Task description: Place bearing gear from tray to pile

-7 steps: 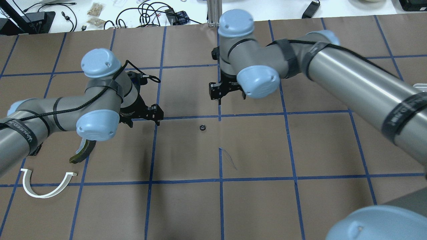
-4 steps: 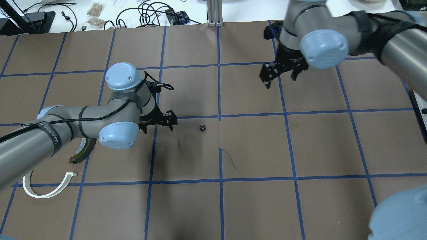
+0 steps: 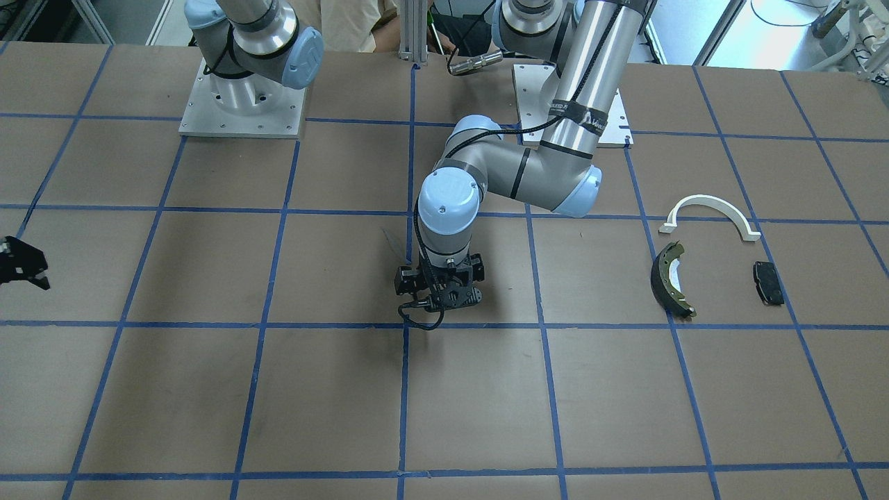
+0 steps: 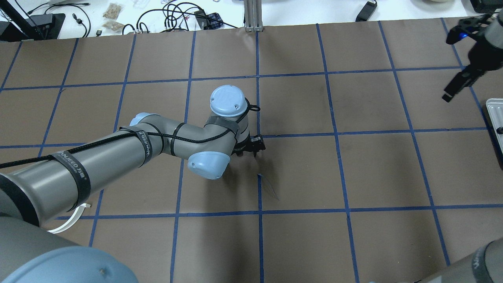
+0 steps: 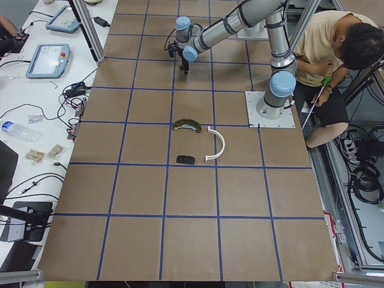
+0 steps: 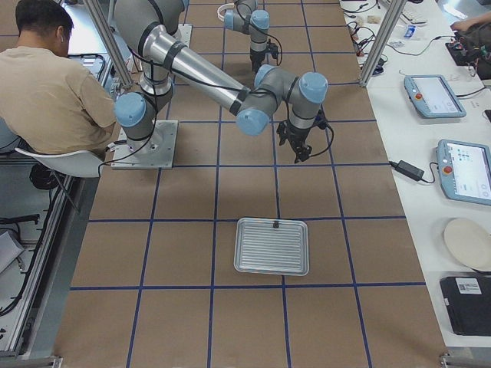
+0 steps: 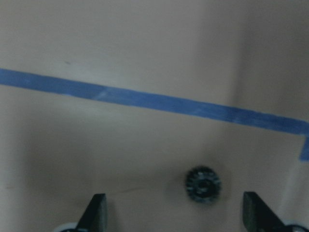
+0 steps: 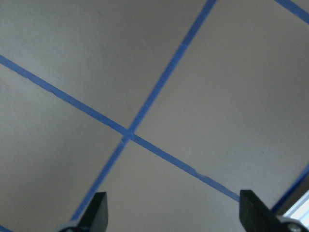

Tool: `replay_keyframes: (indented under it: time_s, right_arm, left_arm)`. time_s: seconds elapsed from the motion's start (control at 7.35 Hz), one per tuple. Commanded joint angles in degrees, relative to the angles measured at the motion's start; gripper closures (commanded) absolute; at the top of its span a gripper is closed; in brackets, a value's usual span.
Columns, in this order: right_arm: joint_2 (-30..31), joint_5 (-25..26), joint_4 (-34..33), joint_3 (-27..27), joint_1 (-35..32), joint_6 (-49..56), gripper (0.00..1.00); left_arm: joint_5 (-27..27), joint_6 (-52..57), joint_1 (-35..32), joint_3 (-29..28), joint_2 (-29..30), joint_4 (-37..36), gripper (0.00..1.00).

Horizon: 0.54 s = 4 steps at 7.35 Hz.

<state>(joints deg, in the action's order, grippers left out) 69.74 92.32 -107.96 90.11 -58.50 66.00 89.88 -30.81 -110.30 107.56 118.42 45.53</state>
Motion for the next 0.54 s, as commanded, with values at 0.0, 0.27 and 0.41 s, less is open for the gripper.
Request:
replay_keyframes:
  time_s: [0.0,0.27,0.41]
  right_arm:
    - [-3.98,0.23,-5.39,0.06,9.25,19.43,0.02]
    - [-8.54,0.23,-11.35,0.06,13.05,37.62,0.02]
    - [-10.48,-0.2,-13.48,0.06,14.45,46.33,0.02]
  left_arm:
    - [0.73,1.27,-0.09,-0.43,-0.55,-1.31,0.0]
    - [0.83,1.45,-0.09,-0.51,0.05,-2.98,0.0]
    - [0.83,1.45,0.0,-0.25,0.23,-3.08,0.0]
